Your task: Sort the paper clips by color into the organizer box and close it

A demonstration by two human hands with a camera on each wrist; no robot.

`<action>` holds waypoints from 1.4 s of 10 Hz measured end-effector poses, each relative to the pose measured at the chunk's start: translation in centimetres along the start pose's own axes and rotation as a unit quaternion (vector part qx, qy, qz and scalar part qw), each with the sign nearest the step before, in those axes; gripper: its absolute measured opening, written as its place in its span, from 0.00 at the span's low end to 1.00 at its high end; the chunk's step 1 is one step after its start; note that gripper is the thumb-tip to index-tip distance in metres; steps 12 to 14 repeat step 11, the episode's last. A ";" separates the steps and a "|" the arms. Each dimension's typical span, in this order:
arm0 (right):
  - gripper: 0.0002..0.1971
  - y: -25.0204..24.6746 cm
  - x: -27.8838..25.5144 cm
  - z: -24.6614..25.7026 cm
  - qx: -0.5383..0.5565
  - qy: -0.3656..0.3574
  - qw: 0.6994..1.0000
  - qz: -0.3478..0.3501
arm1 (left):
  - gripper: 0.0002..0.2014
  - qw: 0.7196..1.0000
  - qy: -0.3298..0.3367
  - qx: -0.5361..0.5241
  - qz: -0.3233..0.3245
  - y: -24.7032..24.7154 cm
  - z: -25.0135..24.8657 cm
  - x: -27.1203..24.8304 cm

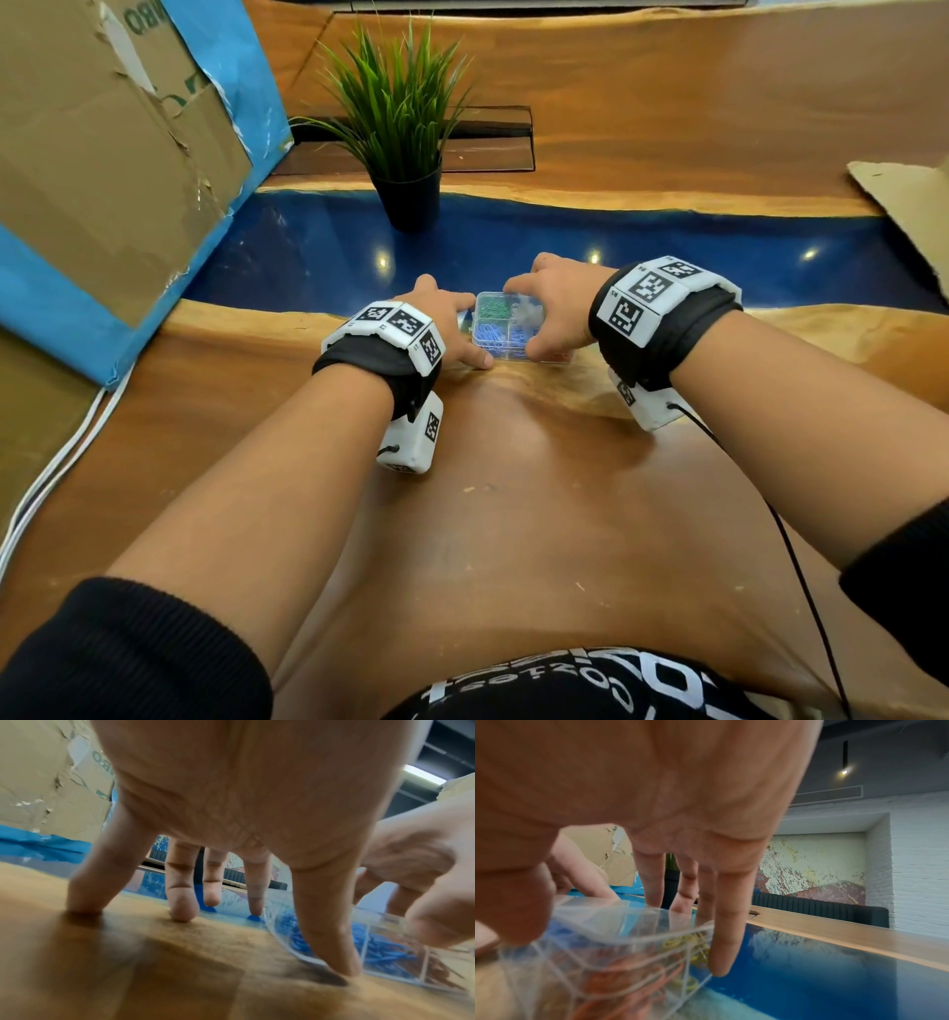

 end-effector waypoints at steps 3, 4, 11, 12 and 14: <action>0.34 -0.6 0.3 -0.3 0.008 -0.001 1.000 -0.001 | 0.36 1.000 -0.004 0.007 -0.003 0.0 -0.2 0.4; 0.33 -0.5 0.4 -0.4 0.004 -0.001 1.000 -0.001 | 0.36 1.000 -0.005 0.003 -0.003 0.0 -0.2 0.5; 0.53 1.3 -0.8 -1.2 0.069 0.028 0.997 -0.002 | 0.60 0.999 -0.004 -0.039 -0.024 0.3 -0.8 -0.1; 0.53 1.3 -0.8 -1.2 0.069 0.028 0.997 -0.002 | 0.60 0.999 -0.004 -0.039 -0.024 0.3 -0.8 -0.1; 0.53 1.3 -0.8 -1.2 0.069 0.028 0.997 -0.002 | 0.60 0.999 -0.004 -0.039 -0.024 0.3 -0.8 -0.1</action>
Point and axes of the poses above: each hand's wrist, its own x-axis towards the middle knuckle, its own y-axis out of the palm, z = x × y, the point moved 5 cm from there along x, towards the middle knuckle, and after that the axes turned 13 degrees about z, right-handed, at the moved point
